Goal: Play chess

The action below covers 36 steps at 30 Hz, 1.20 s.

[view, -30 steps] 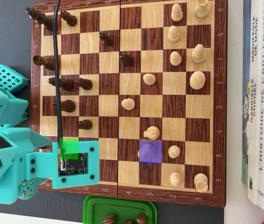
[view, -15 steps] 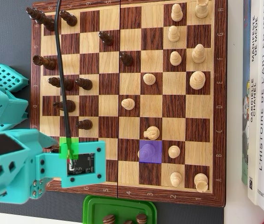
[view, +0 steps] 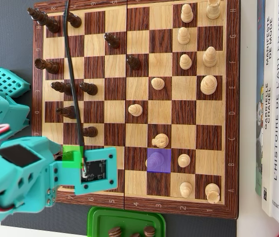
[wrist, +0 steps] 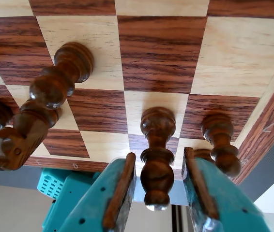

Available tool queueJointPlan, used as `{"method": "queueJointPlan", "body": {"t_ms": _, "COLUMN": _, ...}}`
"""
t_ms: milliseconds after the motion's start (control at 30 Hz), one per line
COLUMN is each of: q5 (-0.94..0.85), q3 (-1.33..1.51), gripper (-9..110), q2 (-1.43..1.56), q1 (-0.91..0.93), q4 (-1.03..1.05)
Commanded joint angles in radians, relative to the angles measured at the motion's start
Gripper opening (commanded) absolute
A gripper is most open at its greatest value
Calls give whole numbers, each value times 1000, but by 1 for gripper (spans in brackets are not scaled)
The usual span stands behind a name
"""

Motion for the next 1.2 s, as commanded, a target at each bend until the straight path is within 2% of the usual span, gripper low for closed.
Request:
{"method": "queueJointPlan", "body": {"t_ms": 0, "q5": -6, "q3": -41, "gripper": 15, "q2": 5, "q1": 8, "q4": -6}}
{"method": "queueJointPlan", "body": {"t_ms": 267, "q5": -6, "q3": -34, "gripper": 14, "q2": 0, "q1": 9, "q4": -26}}
{"method": "queueJointPlan", "body": {"t_ms": 467, "q5": -18, "q3": -35, "gripper": 7, "q2": 0, "q1": 9, "q4": -26}}
{"method": "queueJointPlan", "body": {"t_ms": 900, "q5": -26, "q3": -49, "gripper": 7, "q2": 9, "q1": 18, "q4": -18}}
{"method": "queueJointPlan", "body": {"t_ms": 1167, "q5": -26, "q3": -153, "gripper": 7, "q2": 95, "q1": 8, "q4": 64}}
